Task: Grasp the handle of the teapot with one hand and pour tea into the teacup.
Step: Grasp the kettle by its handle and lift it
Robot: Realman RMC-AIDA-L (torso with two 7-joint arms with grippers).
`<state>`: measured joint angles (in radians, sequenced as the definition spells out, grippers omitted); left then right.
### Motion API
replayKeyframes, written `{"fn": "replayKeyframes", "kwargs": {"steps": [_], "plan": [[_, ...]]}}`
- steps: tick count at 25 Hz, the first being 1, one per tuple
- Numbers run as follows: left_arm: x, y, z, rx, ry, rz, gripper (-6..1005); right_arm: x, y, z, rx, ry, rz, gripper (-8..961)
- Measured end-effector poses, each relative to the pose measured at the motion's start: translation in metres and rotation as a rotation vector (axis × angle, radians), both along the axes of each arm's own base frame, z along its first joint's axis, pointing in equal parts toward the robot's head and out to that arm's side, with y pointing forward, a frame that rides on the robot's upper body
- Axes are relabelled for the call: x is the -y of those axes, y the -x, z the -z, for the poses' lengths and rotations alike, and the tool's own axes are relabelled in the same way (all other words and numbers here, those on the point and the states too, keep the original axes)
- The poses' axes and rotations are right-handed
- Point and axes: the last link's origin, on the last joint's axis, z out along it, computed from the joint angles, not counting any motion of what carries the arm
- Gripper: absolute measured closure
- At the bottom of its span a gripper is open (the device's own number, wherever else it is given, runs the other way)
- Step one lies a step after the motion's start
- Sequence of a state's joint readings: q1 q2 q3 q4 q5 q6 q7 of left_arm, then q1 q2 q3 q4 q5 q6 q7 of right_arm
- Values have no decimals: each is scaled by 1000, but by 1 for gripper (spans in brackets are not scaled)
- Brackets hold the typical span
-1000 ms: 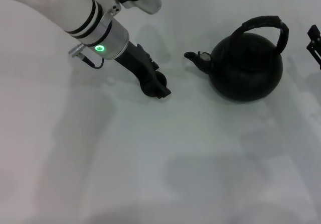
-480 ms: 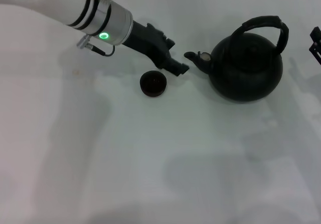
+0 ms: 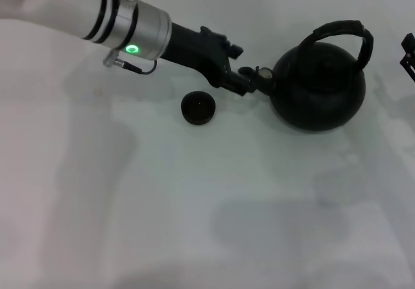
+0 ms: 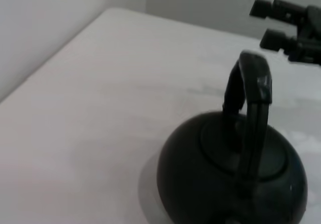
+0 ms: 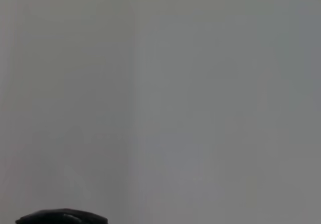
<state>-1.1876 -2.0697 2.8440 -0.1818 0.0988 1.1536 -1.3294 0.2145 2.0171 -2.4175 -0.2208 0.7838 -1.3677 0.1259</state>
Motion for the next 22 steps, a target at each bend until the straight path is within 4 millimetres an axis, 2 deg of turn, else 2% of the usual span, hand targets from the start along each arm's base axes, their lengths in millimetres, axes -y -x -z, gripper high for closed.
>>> {"fn": "replayKeyframes", "kwargs": {"steps": [4,10,12,14,22], "plan": [[1,4,-15,134,-55,17,157,0,0,0,-1,-1,-1,96],[5,25,-44,297,-175,22,158,0,1,-1,-5,-3,-5,95],[8,43,-55,349,-256,-13,159,0,3,-2,-10,-10,-18,95],[9,47,-57,363,-278,-19,160,0,4,-2,-11,-13,-23,95],[28,100,-89,577,-661,-141,163,5,19,-12,-45,-81,-127,96]]}}
